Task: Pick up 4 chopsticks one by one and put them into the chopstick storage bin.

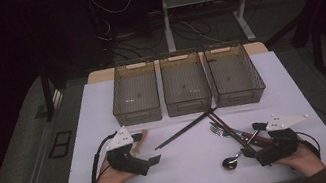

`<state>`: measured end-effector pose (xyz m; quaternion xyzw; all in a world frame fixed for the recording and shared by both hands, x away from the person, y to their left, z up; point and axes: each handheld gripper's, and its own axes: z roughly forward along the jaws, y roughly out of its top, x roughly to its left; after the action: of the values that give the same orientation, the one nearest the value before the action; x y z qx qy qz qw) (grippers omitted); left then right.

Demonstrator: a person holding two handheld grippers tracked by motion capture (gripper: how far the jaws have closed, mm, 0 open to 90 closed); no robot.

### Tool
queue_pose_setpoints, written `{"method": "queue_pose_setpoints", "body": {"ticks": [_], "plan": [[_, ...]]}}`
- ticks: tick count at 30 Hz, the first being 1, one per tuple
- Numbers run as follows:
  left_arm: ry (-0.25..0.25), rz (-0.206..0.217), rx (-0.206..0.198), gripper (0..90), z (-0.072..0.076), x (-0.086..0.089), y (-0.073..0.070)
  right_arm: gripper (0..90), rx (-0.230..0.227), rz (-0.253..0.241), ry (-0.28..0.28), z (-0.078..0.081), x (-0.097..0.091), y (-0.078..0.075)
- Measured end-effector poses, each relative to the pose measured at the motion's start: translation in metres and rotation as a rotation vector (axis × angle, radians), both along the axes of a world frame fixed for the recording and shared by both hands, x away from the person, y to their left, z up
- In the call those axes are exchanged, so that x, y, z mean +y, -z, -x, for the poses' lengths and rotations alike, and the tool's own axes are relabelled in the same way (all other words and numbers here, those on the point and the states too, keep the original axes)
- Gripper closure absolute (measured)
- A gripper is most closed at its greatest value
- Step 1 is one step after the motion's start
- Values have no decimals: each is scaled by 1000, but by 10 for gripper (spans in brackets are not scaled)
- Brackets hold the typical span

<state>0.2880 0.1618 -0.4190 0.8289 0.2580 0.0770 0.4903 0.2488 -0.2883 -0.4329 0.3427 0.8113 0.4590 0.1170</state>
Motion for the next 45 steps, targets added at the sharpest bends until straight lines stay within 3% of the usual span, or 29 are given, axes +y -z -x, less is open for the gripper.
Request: {"method": "queue_pose_setpoints", "body": {"ticks": [25,37,45], "plan": [[23,-29,-14,78,-9,-23,0,8,6,-15,2,-1,-2,-2],[-1,2,-19,146,-16,-27,-4,8,37,-28,8,-3,-3,-4],[-13,2,-13,213,-24,-33,-4,8,18,-23,14,-2,-3,-4]]}}
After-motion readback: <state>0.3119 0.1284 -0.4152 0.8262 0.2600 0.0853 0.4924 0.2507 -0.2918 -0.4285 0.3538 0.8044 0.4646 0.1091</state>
